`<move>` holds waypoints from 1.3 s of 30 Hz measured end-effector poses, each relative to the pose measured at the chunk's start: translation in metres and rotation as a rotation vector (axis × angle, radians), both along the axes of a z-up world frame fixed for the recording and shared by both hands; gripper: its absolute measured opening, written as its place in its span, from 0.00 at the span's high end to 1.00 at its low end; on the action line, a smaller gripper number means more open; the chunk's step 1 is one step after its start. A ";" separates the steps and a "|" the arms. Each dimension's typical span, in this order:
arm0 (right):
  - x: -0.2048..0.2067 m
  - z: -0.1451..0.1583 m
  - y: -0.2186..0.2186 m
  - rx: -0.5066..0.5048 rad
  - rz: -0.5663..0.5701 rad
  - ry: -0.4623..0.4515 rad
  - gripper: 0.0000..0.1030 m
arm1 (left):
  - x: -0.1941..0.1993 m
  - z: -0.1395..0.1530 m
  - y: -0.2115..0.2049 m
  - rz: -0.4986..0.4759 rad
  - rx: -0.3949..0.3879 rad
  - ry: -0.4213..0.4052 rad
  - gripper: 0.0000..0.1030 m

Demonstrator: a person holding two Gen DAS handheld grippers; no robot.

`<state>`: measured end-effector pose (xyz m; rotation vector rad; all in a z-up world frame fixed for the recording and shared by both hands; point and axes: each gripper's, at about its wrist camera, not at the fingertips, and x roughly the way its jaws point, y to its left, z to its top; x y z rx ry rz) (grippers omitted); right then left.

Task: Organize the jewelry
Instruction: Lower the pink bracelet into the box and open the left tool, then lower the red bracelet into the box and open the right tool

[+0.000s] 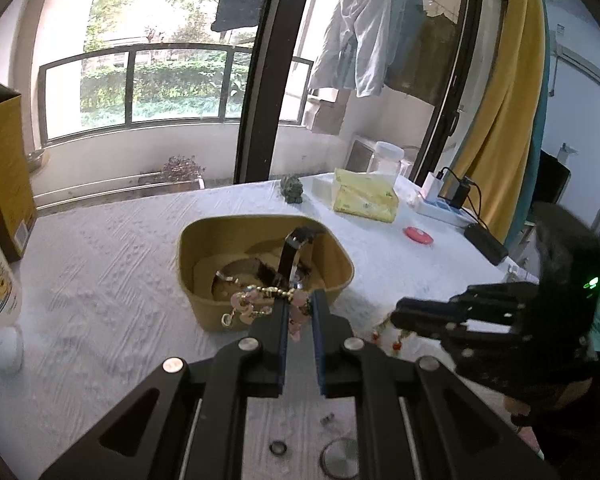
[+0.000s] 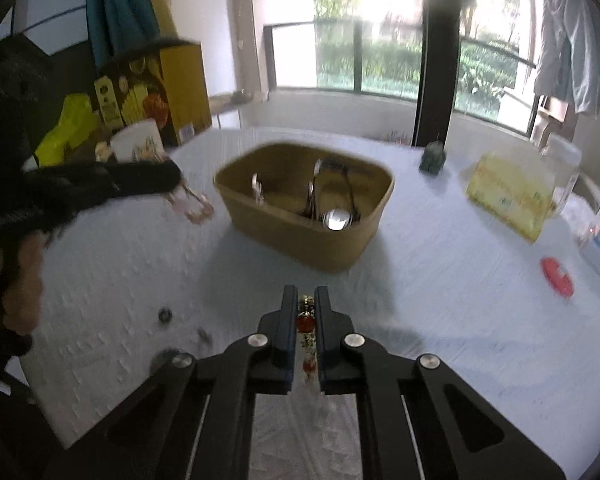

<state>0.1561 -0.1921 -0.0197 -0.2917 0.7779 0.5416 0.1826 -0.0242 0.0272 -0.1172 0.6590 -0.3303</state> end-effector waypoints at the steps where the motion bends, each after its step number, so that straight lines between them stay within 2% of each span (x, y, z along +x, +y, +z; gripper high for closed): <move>1: 0.001 0.007 -0.001 0.013 -0.002 -0.014 0.93 | 0.004 0.001 -0.002 -0.008 0.001 -0.005 0.90; 9: 0.014 0.041 -0.008 0.048 -0.012 -0.100 0.93 | 0.034 0.001 -0.016 -0.040 0.005 -0.015 0.90; 14: 0.022 0.048 -0.012 0.055 -0.013 -0.121 0.93 | 0.053 -0.004 -0.027 -0.068 0.014 0.000 0.90; 20: 0.029 0.046 -0.018 0.073 -0.028 -0.117 0.93 | 0.074 -0.018 -0.038 -0.078 0.054 0.074 0.88; 21: 0.030 0.046 -0.019 0.077 -0.030 -0.119 0.93 | 0.075 -0.020 -0.038 -0.077 0.060 0.082 0.85; 22: 0.031 0.048 -0.020 0.080 -0.032 -0.121 0.93 | 0.075 -0.021 -0.038 -0.078 0.062 0.085 0.72; 23: 0.031 0.049 -0.021 0.080 -0.032 -0.126 0.93 | 0.075 -0.022 -0.038 -0.079 0.061 0.083 0.49; 25: 0.032 0.051 -0.021 0.079 -0.030 -0.133 0.93 | 0.070 -0.021 -0.034 -0.060 0.052 0.072 0.32; 28: 0.034 0.056 -0.018 0.077 -0.022 -0.145 0.93 | 0.063 -0.018 -0.022 -0.026 0.032 0.064 0.32; 34: 0.045 0.060 -0.005 0.075 0.001 -0.162 0.93 | 0.041 -0.013 0.004 0.049 0.072 0.029 0.32; 39: 0.057 0.059 0.013 0.073 0.037 -0.166 0.93 | 0.027 -0.016 0.033 0.140 0.073 0.032 0.32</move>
